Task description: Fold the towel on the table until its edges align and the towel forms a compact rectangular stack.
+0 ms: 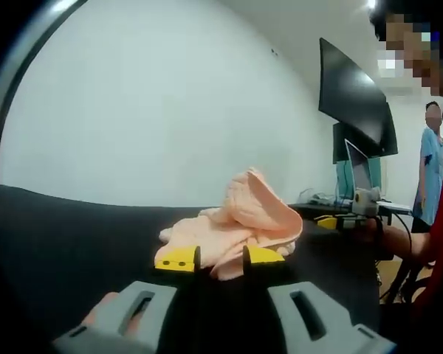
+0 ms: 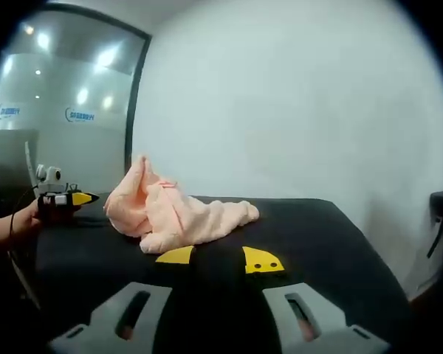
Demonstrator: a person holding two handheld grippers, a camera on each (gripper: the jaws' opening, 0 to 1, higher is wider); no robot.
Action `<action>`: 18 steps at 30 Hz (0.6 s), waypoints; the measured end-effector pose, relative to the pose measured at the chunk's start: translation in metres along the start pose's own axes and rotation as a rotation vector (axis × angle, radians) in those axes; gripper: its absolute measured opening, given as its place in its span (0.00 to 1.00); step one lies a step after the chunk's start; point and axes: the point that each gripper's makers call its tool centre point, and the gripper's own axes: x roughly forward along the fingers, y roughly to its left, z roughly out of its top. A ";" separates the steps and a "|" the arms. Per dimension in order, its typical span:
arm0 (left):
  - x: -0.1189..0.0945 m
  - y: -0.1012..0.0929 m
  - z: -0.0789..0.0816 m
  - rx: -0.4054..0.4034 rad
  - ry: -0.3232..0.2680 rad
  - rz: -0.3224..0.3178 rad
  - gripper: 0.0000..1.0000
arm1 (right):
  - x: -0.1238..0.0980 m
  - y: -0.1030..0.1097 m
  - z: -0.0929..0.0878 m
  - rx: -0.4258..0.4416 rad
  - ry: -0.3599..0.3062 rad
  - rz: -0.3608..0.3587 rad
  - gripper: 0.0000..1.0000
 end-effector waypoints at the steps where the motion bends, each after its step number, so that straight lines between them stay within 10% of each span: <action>1: 0.000 0.000 -0.001 0.005 0.005 0.001 0.26 | 0.000 -0.001 0.000 -0.001 0.000 -0.003 0.20; 18: 0.013 -0.001 -0.036 0.075 0.193 0.003 0.26 | 0.000 0.001 -0.002 -0.006 0.010 0.002 0.20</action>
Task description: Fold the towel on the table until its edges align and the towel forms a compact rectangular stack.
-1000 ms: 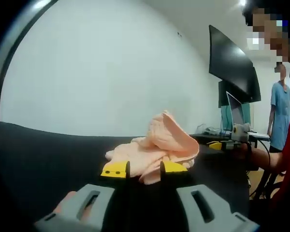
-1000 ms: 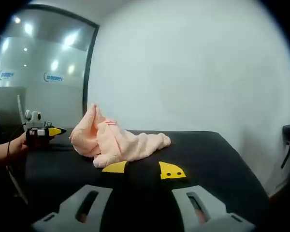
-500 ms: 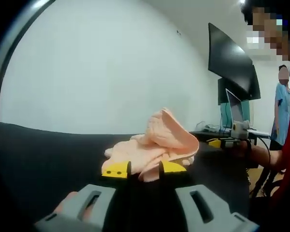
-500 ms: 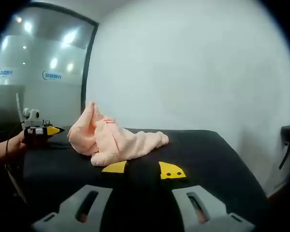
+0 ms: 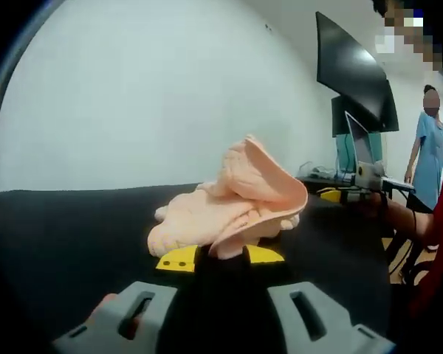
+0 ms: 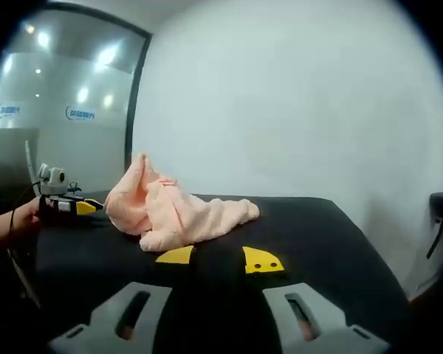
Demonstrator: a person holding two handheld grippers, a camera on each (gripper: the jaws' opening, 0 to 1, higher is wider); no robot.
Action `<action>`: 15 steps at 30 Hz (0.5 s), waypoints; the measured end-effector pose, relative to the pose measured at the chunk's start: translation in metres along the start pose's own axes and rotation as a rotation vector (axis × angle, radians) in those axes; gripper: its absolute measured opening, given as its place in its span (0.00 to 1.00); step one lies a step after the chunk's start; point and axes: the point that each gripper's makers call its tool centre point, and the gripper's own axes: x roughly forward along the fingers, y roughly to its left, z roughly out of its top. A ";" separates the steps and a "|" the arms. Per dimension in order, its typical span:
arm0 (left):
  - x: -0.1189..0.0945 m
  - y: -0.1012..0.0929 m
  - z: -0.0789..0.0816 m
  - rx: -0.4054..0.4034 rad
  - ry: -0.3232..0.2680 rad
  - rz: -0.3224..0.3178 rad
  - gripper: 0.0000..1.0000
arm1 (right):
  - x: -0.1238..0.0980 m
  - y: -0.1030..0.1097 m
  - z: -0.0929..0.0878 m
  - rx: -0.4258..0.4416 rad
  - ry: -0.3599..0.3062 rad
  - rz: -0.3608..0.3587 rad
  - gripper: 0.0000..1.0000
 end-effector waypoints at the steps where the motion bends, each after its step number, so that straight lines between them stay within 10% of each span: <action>1: 0.001 0.000 -0.003 0.008 0.015 0.006 0.26 | 0.000 0.000 0.000 0.001 -0.001 0.000 0.20; 15: 0.032 -0.004 -0.002 0.116 0.092 -0.047 0.25 | -0.001 -0.001 0.001 0.016 -0.005 0.003 0.20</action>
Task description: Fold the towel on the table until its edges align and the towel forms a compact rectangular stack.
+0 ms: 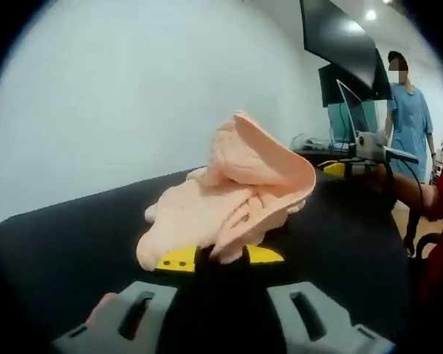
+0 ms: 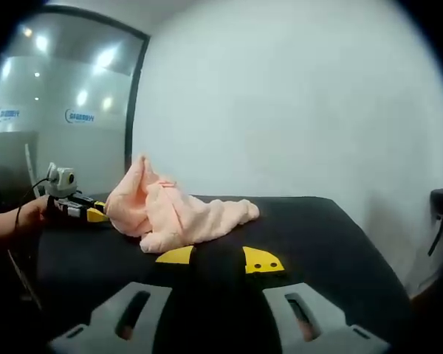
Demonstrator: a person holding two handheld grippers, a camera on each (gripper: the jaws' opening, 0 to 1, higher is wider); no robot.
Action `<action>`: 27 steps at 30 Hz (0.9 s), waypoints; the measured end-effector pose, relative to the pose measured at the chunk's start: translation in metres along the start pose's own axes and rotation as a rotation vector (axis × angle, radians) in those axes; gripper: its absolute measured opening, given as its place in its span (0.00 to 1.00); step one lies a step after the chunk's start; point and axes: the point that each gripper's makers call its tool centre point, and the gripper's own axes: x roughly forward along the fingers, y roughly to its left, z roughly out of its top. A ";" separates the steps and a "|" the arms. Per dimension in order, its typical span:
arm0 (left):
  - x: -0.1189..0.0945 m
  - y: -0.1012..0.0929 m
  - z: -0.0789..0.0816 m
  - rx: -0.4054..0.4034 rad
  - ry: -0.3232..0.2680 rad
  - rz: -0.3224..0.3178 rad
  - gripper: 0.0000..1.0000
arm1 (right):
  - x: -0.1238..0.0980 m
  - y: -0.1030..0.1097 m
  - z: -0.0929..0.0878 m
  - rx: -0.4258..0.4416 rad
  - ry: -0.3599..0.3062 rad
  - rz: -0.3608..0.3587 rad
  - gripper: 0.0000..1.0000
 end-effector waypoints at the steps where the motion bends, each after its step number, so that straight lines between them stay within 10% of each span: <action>1: 0.002 0.001 0.000 -0.008 0.004 0.002 0.19 | 0.000 0.000 0.000 0.001 0.000 -0.001 0.20; 10: -0.014 0.003 0.014 -0.172 -0.112 -0.035 0.08 | 0.000 0.001 0.001 0.000 -0.001 0.001 0.20; 21: -0.076 0.016 0.097 0.066 -0.199 0.128 0.01 | -0.001 0.004 0.002 -0.004 0.003 0.011 0.20; 27: -0.123 0.029 0.137 0.247 -0.117 0.245 0.00 | 0.004 0.019 0.006 -0.008 0.021 0.064 0.20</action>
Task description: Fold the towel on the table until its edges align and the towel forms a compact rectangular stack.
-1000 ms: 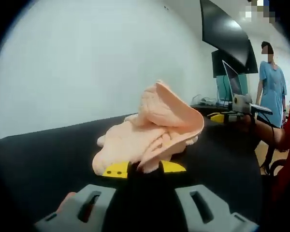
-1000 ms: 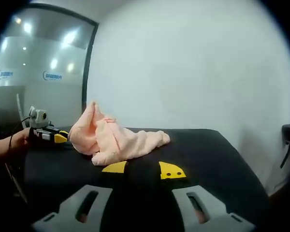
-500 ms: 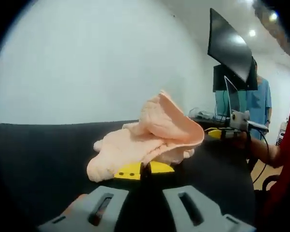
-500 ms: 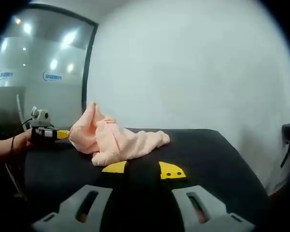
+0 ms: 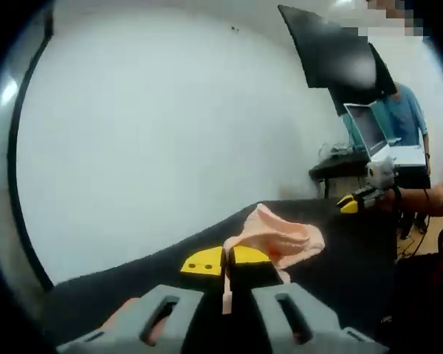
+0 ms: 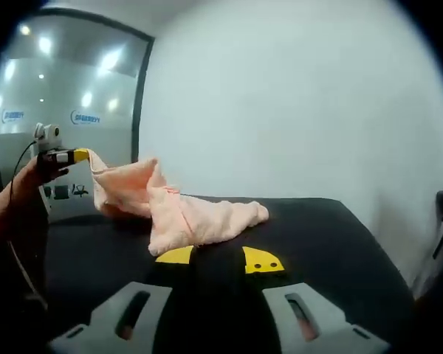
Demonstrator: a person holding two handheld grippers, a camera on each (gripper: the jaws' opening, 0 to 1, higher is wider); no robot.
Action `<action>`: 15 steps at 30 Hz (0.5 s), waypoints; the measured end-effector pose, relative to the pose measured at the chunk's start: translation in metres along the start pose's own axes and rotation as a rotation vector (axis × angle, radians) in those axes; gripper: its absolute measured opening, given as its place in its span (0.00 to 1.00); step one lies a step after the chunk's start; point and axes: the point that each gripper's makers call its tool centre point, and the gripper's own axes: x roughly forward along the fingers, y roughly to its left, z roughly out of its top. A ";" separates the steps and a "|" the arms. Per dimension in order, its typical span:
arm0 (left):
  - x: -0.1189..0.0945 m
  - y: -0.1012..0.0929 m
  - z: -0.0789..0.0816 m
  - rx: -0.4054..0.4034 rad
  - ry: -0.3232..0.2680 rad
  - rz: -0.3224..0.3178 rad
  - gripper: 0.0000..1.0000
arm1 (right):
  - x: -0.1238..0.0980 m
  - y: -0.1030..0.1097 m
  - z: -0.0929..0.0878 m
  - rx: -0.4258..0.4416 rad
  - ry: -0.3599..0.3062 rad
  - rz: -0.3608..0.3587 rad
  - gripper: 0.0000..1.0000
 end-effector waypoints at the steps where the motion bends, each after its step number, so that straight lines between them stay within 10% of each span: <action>1: -0.004 0.003 0.002 0.027 0.015 0.008 0.00 | 0.003 0.004 0.002 0.008 0.005 0.013 0.20; 5: -0.020 0.014 0.003 0.097 0.071 0.039 0.00 | 0.036 0.035 0.040 0.091 -0.041 0.123 0.20; 8: -0.032 0.027 0.000 0.151 0.109 0.079 0.00 | 0.071 0.074 0.068 -0.035 -0.074 0.259 0.20; 11: -0.040 0.035 0.000 0.133 0.111 0.112 0.00 | 0.115 0.090 0.057 -0.144 0.012 0.301 0.20; 15: -0.045 0.036 -0.003 0.139 0.107 0.109 0.00 | 0.169 0.081 0.041 -0.031 0.086 0.322 0.21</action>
